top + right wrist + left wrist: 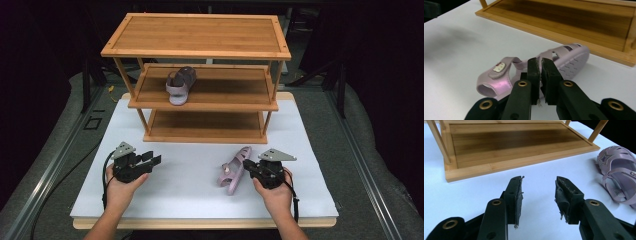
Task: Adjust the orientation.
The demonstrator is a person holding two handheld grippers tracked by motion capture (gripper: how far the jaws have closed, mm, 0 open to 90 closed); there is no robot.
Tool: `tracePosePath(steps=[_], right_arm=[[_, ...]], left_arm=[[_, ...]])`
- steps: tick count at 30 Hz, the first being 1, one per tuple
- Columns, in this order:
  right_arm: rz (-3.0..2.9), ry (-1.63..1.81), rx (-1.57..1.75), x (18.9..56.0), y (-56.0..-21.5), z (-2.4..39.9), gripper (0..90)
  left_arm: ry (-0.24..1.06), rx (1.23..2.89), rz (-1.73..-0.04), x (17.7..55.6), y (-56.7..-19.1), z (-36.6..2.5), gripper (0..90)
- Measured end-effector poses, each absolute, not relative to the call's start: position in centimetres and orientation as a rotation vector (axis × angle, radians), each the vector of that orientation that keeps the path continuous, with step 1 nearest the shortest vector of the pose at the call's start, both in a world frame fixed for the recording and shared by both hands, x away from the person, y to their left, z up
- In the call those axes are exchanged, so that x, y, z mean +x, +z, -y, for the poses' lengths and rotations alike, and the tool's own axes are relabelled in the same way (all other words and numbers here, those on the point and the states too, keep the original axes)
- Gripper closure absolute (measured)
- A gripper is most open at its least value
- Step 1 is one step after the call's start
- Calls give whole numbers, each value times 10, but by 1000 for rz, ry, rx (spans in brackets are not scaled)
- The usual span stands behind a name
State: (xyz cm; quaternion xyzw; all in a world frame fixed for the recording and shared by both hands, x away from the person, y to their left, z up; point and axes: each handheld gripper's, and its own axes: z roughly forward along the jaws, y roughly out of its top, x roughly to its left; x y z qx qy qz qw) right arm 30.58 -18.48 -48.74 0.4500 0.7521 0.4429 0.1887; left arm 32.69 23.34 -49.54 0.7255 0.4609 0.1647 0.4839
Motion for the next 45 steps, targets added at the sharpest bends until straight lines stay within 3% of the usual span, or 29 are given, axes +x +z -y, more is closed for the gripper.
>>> tracePosePath(steps=[15, 23, 25, 34, 45], right_arm=[[-2146, 1176, 1286, 304, -496, 185, 857], [-2113, 1147, 1535, 290, -523, 229, 819], [-2086, 1187, 1598, 292, -529, 234, 845], [-2035, 1117, 1544, 288, -518, 235, 840], [-2053, 1072, 1590, 313, -529, 239, 883]], left_arm=[[393, 1730, -1185, 331, -502, -249, 543], [391, 1751, -1184, 332, -505, -246, 541], [391, 1752, -1186, 332, -505, -246, 540], [379, 1760, -1186, 333, -508, -246, 541], [376, 1765, -1193, 334, -509, -245, 543]])
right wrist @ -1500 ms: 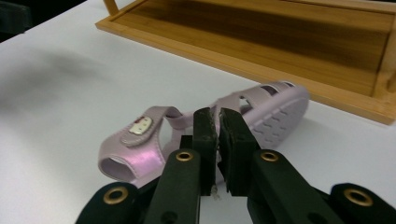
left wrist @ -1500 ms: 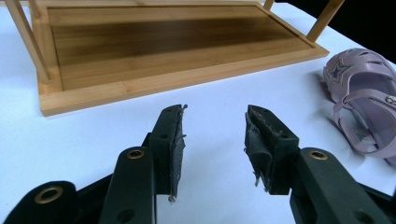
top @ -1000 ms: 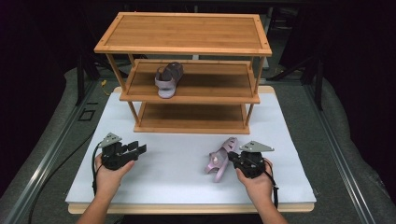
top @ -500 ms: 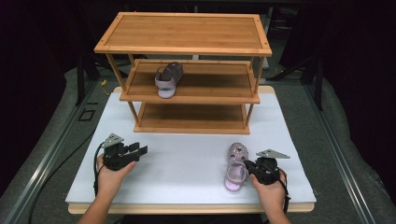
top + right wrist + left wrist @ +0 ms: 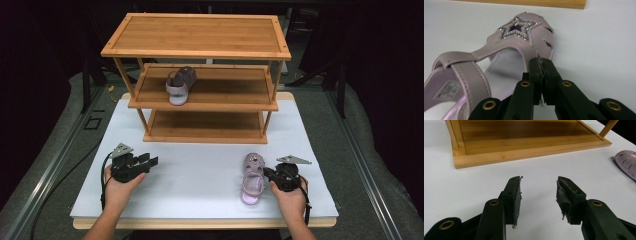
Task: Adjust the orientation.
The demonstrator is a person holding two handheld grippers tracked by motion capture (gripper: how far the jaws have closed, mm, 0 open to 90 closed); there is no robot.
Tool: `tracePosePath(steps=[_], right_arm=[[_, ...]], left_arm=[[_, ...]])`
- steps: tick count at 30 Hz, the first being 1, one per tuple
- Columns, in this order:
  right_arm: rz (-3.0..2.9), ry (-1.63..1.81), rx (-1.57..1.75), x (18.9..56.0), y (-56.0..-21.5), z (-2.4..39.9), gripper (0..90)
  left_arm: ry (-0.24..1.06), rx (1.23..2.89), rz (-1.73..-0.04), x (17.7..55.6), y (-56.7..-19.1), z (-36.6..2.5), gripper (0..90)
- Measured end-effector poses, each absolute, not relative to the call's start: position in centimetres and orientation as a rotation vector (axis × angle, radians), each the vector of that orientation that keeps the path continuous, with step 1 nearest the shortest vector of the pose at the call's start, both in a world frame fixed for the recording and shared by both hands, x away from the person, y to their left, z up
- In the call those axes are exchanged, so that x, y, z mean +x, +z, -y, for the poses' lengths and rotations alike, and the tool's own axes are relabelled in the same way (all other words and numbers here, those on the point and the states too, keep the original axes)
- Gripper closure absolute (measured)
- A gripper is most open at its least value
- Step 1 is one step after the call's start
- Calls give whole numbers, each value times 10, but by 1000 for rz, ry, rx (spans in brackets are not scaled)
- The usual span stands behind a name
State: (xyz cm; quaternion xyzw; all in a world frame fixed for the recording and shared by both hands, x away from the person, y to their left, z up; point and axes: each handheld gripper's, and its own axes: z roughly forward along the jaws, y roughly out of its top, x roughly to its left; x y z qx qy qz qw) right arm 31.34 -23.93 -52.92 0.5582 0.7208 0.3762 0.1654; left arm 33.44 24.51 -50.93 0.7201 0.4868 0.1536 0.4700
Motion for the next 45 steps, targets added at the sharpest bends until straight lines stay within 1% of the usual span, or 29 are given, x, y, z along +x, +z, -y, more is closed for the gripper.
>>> tracePosePath(steps=[8, 9, 12, 13, 14, 15, 16, 17, 18, 19, 20, 24, 29, 33, 35, 37, 41, 45], right_arm=[[-2052, 1098, 1599, 335, -531, 239, 876], [-2083, 1155, 1600, 339, -533, 240, 871], [-2088, 1141, 1587, 346, -530, 242, 813], [-2045, 1097, 1580, 344, -523, 244, 774], [-2045, 1097, 1580, 344, -523, 244, 774], [-2057, 1094, 1568, 338, -512, 247, 710], [-2072, 1095, 1552, 335, -507, 248, 684], [-2052, 1022, 1547, 329, -501, 246, 664], [-2052, 1022, 1547, 329, -501, 246, 664], [-2128, 1051, 1481, 319, -490, 245, 622], [-2124, 1003, 1461, 314, -485, 242, 603], [-2214, 938, 1408, 300, -471, 234, 579], [-2303, 863, 1418, 299, -467, 231, 561], [-2399, 797, 1495, 306, -470, 228, 564], [-2437, 736, 1505, 310, -472, 225, 582], [-2472, 683, 1507, 315, -474, 224, 635], [-2532, 631, 1517, 323, -474, 225, 789], [-2548, 558, 1480, 332, -470, 226, 803]], left_arm=[[375, 1777, -1193, 335, -511, -244, 543], [374, 1781, -1194, 336, -511, -244, 543], [371, 1780, -1199, 336, -512, -244, 544], [369, 1777, -1198, 336, -512, -244, 544], [369, 1777, -1198, 336, -512, -244, 544], [368, 1778, -1198, 336, -512, -245, 544], [368, 1780, -1198, 336, -512, -245, 544], [367, 1780, -1197, 336, -512, -245, 544], [367, 1780, -1197, 336, -512, -245, 543], [368, 1780, -1198, 336, -512, -245, 544], [368, 1780, -1198, 336, -512, -245, 543], [372, 1773, -1198, 335, -511, -245, 543], [366, 1775, -1212, 336, -512, -247, 543], [365, 1773, -1212, 336, -512, -247, 543], [363, 1770, -1215, 336, -512, -248, 543], [361, 1767, -1218, 337, -512, -249, 542], [355, 1770, -1224, 337, -513, -249, 542], [350, 1774, -1229, 338, -514, -249, 543]])
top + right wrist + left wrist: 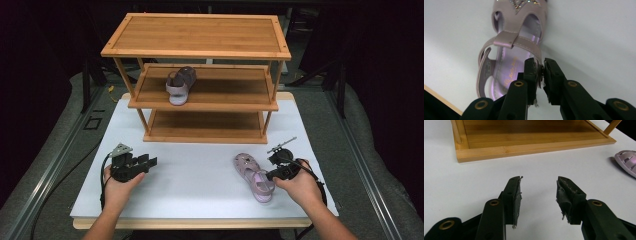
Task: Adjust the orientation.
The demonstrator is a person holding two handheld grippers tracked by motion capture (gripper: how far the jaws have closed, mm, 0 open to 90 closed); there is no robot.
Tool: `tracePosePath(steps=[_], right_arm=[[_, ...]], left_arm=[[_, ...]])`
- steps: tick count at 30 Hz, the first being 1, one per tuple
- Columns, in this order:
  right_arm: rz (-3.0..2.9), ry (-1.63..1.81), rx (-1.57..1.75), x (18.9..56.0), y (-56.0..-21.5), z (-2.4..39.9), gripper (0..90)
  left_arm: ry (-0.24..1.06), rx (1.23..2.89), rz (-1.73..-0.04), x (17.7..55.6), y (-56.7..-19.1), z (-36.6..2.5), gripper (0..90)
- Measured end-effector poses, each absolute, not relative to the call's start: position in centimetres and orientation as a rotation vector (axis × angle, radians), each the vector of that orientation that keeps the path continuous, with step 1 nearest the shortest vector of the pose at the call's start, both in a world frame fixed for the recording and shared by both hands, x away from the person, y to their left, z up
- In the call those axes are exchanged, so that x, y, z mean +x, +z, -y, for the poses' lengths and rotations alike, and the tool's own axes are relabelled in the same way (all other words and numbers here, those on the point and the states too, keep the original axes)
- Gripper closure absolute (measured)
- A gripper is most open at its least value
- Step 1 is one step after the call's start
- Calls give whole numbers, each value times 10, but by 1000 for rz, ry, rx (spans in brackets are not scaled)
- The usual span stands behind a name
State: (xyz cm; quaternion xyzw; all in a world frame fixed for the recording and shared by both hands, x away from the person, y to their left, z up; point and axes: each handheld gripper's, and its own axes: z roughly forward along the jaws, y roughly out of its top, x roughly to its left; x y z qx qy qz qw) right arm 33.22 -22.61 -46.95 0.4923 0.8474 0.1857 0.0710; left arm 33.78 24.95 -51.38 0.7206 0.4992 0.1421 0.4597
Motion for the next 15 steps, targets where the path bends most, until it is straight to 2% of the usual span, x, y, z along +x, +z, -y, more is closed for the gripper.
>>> tracePosePath(steps=[7, 9, 12, 15], right_arm=[[-2638, 515, 1457, 343, -468, 221, 744], [-2682, 413, 1453, 349, -471, 214, 720], [-2719, 299, 1431, 355, -476, 208, 770], [-2734, 243, 1430, 357, -478, 206, 778]], left_arm=[[345, 1782, -1229, 339, -515, -249, 543], [345, 1785, -1228, 338, -515, -248, 543], [347, 1784, -1228, 338, -515, -249, 544], [344, 1780, -1236, 339, -515, -250, 544]])
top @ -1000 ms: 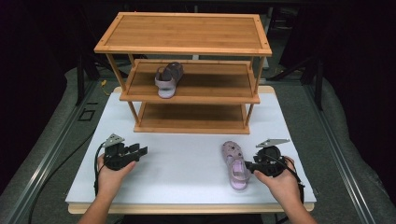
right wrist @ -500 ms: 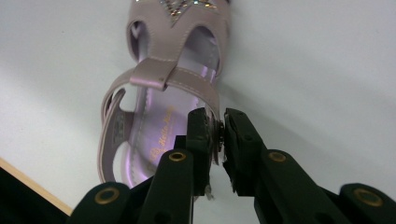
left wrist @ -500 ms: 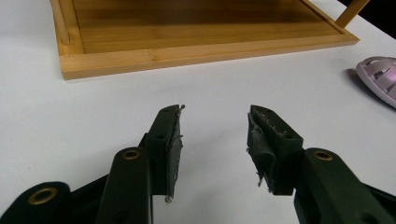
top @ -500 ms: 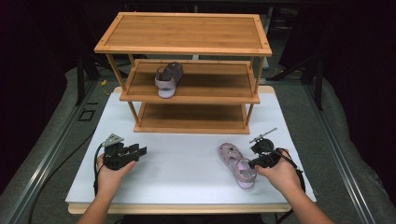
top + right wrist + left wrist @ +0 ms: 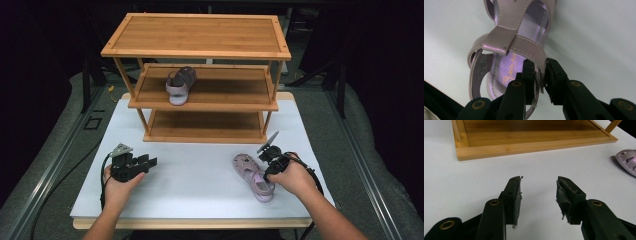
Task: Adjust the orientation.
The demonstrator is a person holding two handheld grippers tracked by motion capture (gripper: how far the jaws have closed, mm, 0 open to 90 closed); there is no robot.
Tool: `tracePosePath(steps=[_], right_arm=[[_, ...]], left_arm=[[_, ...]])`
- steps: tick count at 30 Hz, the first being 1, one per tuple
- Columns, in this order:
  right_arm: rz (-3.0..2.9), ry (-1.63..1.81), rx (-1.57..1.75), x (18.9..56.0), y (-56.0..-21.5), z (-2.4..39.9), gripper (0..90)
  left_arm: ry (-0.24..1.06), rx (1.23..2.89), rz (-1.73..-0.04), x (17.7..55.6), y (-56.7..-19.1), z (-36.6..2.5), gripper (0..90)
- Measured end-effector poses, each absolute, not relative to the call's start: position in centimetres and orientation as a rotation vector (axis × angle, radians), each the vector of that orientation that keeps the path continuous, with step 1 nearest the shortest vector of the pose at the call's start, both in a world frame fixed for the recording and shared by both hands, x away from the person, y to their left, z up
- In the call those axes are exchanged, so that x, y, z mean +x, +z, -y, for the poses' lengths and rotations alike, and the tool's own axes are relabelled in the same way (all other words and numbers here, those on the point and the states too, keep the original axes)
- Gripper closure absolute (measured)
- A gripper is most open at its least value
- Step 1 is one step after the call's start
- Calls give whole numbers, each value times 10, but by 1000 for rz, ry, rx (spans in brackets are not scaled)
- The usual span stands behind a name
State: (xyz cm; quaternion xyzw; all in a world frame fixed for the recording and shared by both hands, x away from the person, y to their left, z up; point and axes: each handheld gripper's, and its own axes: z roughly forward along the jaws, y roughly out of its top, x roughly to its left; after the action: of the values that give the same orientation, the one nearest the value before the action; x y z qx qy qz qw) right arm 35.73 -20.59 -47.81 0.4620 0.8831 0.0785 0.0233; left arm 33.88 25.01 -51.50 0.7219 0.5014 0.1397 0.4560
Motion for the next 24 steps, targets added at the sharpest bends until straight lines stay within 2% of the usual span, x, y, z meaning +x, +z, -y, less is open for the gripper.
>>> tracePosePath(steps=[24], right_arm=[[-2751, 116, 1386, 361, -478, 196, 825]], left_arm=[[338, 1799, -1244, 340, -516, -250, 556]])
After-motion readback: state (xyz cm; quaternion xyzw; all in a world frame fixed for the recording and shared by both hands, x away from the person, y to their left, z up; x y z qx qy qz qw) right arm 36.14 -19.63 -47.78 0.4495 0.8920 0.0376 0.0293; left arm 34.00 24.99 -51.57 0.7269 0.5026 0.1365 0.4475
